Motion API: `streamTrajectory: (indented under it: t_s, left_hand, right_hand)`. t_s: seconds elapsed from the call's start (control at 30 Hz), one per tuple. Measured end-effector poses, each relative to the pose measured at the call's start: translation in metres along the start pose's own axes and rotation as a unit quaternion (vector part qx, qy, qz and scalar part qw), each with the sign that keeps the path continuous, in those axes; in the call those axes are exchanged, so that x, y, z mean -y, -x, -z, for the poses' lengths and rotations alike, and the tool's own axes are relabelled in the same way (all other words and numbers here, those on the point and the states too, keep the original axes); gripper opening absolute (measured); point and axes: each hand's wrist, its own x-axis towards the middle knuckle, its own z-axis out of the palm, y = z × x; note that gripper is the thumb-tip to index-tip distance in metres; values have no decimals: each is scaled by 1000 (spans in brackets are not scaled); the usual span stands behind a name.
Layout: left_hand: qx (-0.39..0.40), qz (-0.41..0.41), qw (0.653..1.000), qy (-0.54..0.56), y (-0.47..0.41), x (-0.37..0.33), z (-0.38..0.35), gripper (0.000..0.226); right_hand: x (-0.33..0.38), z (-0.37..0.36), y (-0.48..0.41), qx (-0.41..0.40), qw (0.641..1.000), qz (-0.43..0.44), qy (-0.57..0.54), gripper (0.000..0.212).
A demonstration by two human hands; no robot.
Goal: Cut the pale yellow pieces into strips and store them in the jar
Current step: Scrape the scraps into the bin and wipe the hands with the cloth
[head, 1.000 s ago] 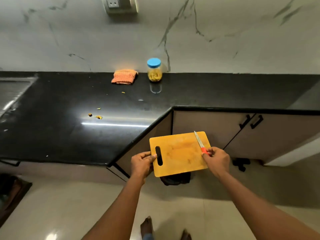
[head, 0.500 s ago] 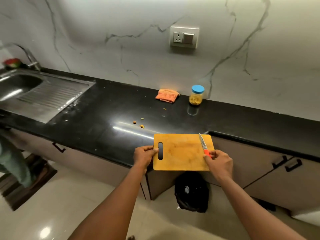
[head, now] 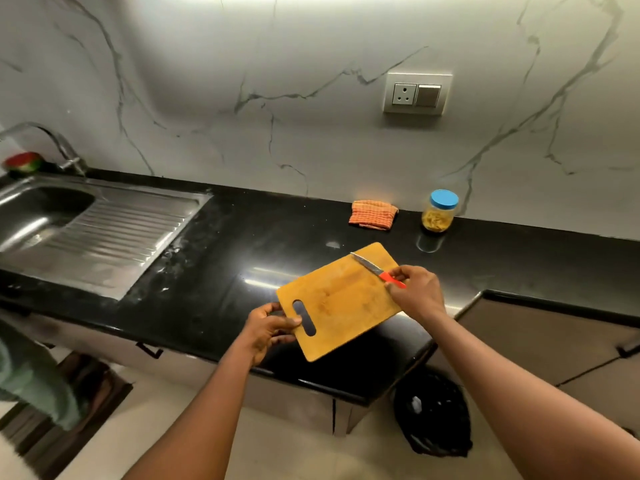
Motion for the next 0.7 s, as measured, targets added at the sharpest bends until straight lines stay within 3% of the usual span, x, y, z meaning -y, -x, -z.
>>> streamTrajectory:
  t_s: [0.17,0.27,0.47,0.57,0.7]
  left_hand:
    - [11,1,999,-35,-33,-8,36,87]
    - [-19,3,999,-44,-49,-18,48,77]
    - [-169,19,982,-81,-90,-33,86,45]
    - [-208,21,966,-153,-100,-38,99,44]
    - [-204,39,950,-231,-120,-44,113,47]
  right_hand:
    - [32,-41,-60,52,995,59,68,20]
    - [54,-68,-97,87,987,99,93,21]
    - [100,-132,-155,157,963,169,138,24]
    - [117,-161,-178,190,950,200,148,24]
    - [133,-191,-202,207,932,235,183,25]
